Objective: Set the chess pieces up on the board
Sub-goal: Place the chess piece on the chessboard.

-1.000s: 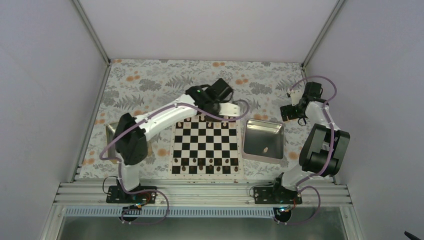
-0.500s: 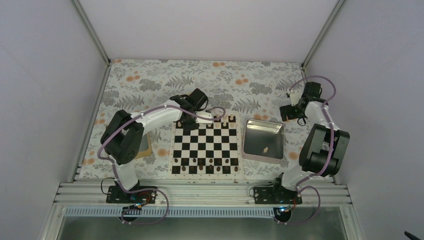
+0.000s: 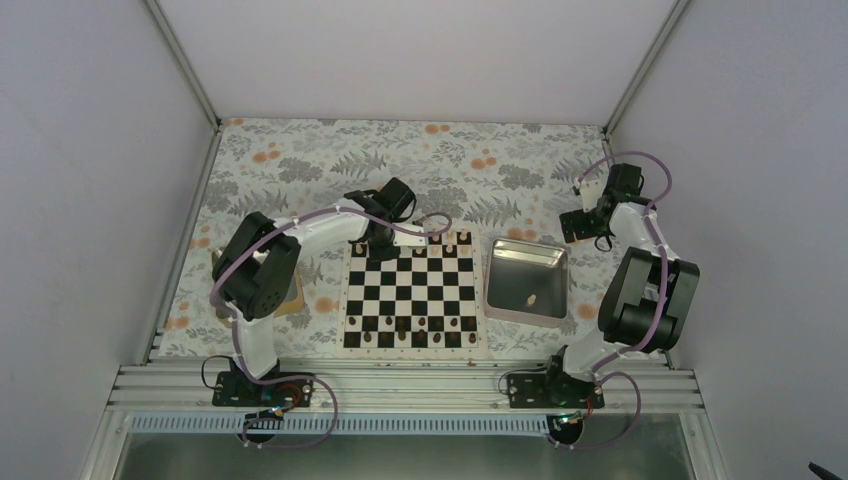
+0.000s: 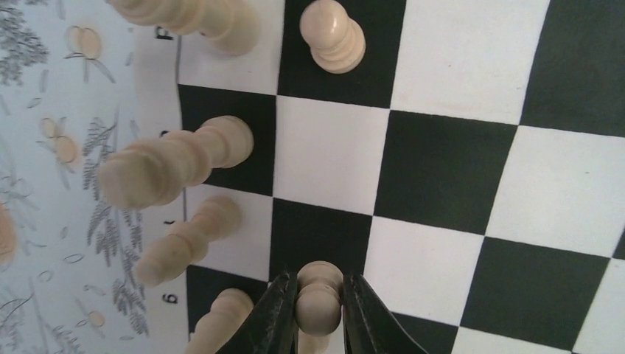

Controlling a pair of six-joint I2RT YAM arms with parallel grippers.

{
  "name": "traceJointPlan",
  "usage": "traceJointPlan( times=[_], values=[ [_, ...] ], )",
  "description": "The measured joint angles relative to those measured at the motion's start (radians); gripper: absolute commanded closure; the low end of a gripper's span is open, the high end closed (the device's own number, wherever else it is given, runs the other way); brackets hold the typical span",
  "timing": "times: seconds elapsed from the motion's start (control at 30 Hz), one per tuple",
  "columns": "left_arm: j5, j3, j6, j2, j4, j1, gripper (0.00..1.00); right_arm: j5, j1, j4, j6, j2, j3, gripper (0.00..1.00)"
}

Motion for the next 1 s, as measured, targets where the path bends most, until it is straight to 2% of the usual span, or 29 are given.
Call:
traceJointPlan(
  times=[1.0],
  values=[
    [0.008, 0.01, 0.019, 0.069, 0.02, 0.01, 0.84, 0.004, 0.0, 0.0, 0.0, 0.005, 0.0, 0.0]
  ],
)
